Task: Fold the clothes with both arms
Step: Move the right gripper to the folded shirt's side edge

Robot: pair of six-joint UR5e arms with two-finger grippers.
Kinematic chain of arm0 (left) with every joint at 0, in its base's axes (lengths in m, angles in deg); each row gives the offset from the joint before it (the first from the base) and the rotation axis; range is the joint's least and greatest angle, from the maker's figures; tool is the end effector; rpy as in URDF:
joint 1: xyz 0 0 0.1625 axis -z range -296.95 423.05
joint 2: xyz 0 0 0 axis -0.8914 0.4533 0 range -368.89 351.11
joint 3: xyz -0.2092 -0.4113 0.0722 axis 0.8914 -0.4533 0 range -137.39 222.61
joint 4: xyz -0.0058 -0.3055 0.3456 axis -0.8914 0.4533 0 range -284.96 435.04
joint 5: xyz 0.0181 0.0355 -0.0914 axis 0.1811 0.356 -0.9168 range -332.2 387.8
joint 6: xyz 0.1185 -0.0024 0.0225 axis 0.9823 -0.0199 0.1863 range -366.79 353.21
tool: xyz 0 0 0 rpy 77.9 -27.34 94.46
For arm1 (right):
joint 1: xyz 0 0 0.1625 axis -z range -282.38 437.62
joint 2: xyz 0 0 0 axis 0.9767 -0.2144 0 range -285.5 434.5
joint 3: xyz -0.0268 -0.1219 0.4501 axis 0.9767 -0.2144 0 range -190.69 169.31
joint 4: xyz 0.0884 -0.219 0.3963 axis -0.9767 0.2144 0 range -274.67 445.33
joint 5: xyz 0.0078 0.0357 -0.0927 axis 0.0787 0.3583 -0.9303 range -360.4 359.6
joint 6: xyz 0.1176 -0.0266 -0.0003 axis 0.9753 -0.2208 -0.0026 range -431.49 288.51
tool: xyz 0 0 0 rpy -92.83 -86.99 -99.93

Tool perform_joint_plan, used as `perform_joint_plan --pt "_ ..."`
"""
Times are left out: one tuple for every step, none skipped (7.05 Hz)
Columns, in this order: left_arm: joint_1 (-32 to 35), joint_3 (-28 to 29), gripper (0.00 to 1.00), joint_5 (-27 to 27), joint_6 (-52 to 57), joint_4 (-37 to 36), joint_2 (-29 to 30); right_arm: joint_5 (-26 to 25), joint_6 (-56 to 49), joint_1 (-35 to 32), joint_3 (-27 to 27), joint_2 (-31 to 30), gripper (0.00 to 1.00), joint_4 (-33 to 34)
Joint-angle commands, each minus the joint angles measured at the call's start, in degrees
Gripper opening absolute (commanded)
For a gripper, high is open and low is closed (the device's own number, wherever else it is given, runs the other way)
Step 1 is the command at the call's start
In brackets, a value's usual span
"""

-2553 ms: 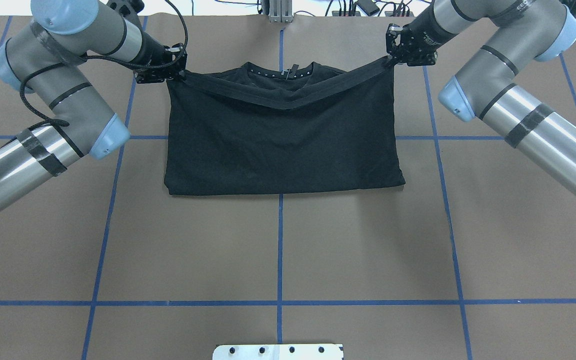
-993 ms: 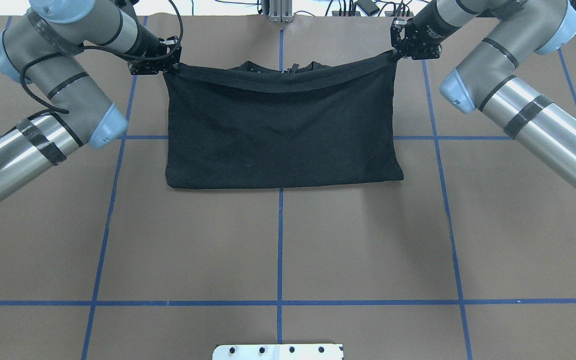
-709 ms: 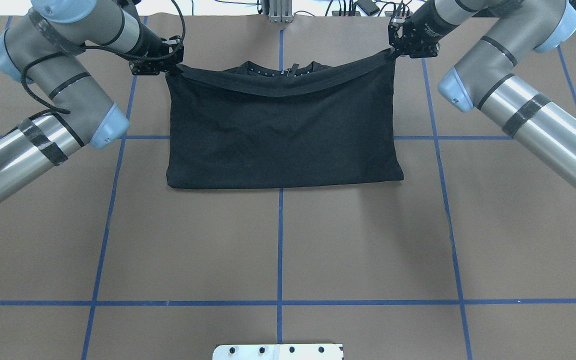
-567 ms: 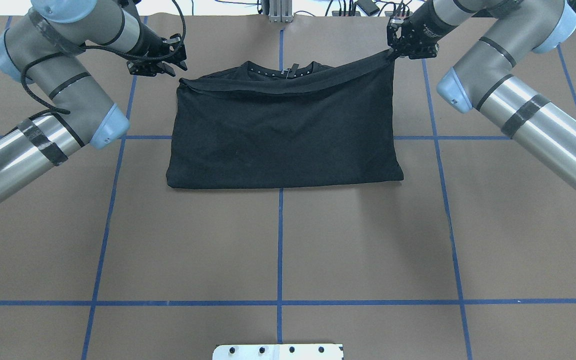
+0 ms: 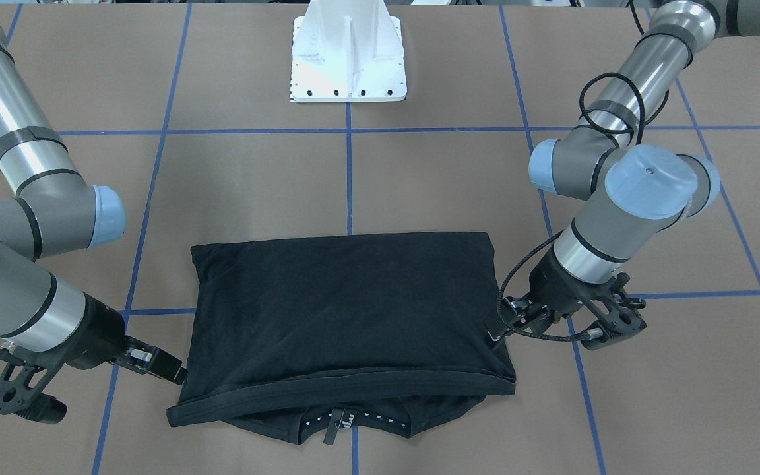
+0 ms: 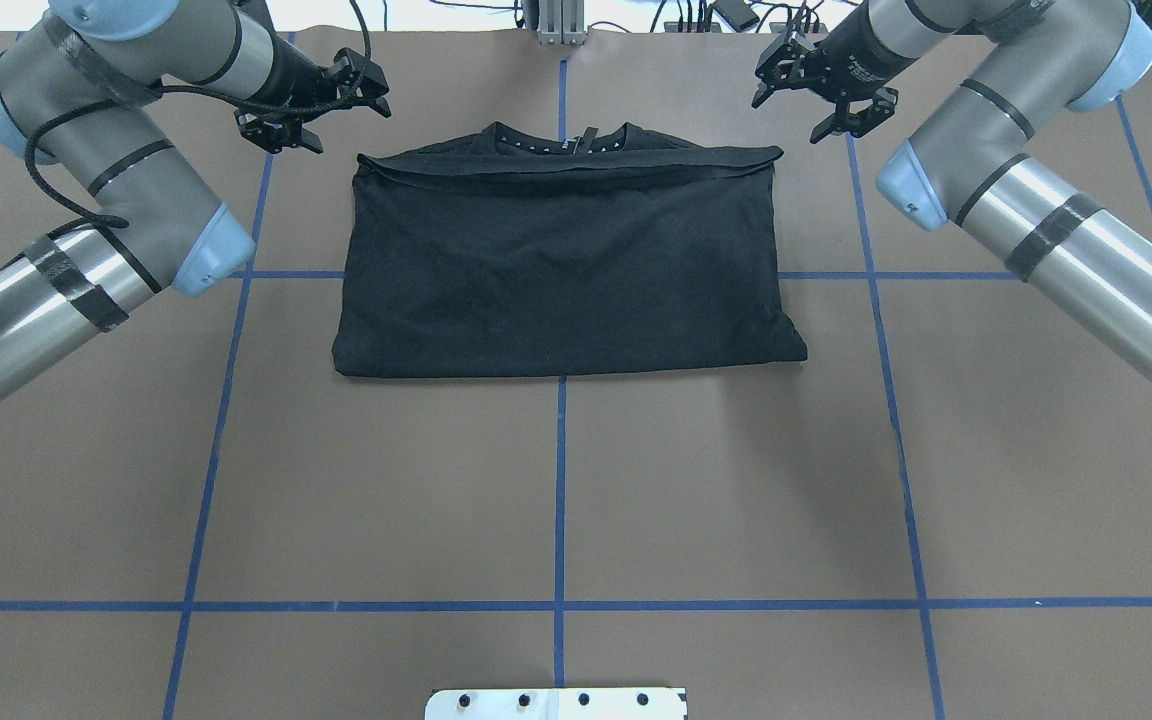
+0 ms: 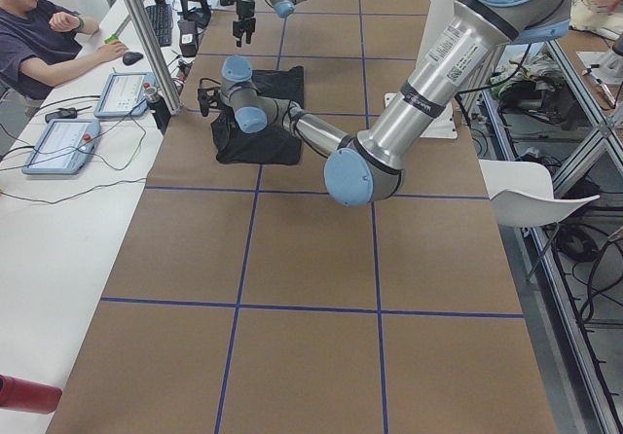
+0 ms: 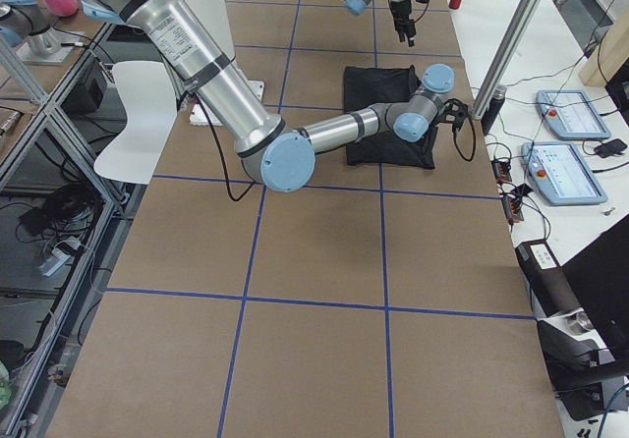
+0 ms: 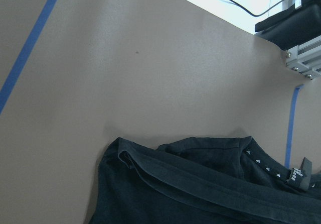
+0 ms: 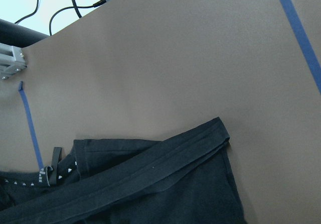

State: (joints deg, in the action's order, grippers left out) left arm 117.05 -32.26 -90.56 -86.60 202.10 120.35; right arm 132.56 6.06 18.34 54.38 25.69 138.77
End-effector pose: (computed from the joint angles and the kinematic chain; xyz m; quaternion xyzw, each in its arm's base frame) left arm 0.4320 -0.7240 0.3077 0.0835 0.5299 -0.1958 0.8209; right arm -0.3965 -0.7672 0.3643 -0.0233 -0.5276 0.1817 0.8295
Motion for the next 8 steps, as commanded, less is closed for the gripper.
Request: perform_joint_plan --pt "0.31 -2.38 1.00 0.05 0.01 -0.41 -1.44 4.47 1.02 0.48 3.55 -2.67 1.00 0.70" --pt "0.31 -4.82 1.00 0.14 -0.08 -0.50 -2.66 4.67 1.28 1.62 6.44 -5.65 1.00 1.83" --pt "0.40 -6.76 1.00 0.14 -0.08 -0.67 -3.81 4.84 1.29 3.89 8.56 -8.12 1.00 2.71" --pt "0.49 -7.83 1.00 0.23 -0.08 -2.76 -3.73 4.50 1.20 6.87 10.58 -10.75 1.00 2.55" --pt "0.49 -9.40 1.00 0.31 -0.17 -4.17 -3.91 3.97 1.20 9.86 11.39 -12.87 1.00 2.37" --pt "0.49 -10.46 1.00 0.40 -0.17 -5.23 -3.99 3.62 1.20 11.28 11.57 -13.67 0.99 2.28" --pt "0.32 -11.34 1.00 0.49 -0.17 -6.46 -3.91 3.70 1.20 11.30 12.01 -14.20 0.99 2.37" --pt "0.40 -11.96 1.00 0.49 -0.26 -6.56 -3.99 4.31 1.20 11.21 13.14 -15.16 0.99 2.46"
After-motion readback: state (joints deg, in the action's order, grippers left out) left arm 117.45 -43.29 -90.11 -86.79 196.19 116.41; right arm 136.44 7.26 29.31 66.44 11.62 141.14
